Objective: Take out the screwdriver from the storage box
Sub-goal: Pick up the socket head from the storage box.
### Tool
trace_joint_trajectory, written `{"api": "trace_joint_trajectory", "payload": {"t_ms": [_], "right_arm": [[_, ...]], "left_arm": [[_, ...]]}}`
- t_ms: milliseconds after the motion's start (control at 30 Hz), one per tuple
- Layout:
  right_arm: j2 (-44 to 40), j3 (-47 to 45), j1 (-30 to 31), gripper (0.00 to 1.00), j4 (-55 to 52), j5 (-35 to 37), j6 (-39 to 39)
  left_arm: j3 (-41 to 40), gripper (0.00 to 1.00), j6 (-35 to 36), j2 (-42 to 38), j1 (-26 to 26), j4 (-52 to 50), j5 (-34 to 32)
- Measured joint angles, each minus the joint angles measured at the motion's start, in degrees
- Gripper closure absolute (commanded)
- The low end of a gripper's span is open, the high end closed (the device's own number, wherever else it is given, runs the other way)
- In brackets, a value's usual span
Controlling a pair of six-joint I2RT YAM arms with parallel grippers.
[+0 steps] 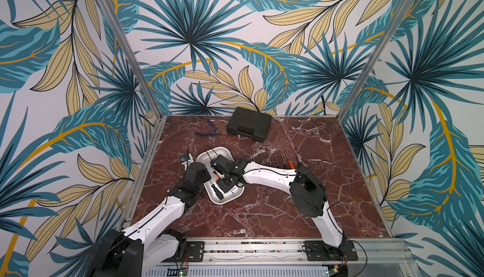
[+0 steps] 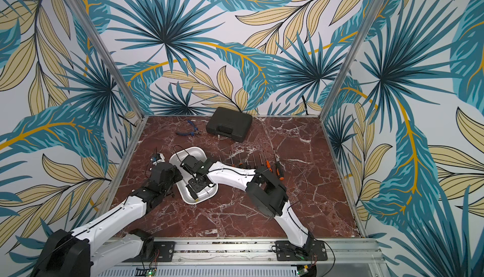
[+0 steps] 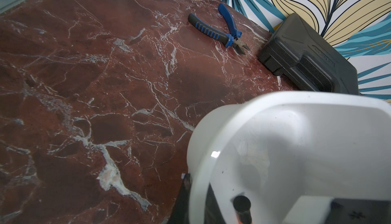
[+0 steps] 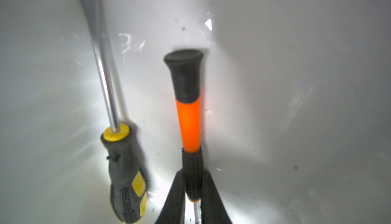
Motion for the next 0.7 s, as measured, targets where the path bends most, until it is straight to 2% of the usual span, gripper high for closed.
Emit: {"api": "trace_joint_trajectory", "payload": {"t_ms": [267, 533, 700], "right_arm": [[-9.07, -4.83, -4.94, 0.92, 3.26, -3.41, 3.87], [-20.06, -9.84, -7.08, 0.92, 7.48, -7.41, 5.92], [-25.62, -16.24, -13.49, 0.92, 7.67, -8.22, 5.99]], "left_arm": [[0.0, 1.0, -0.2, 0.24, 0.0, 0.92, 0.26], [0.0, 1.0, -0.2, 1.79, 0.0, 1.55, 0.5], [0.02, 1.0, -0.2, 1.9, 0.0, 1.6, 0.5]]}}
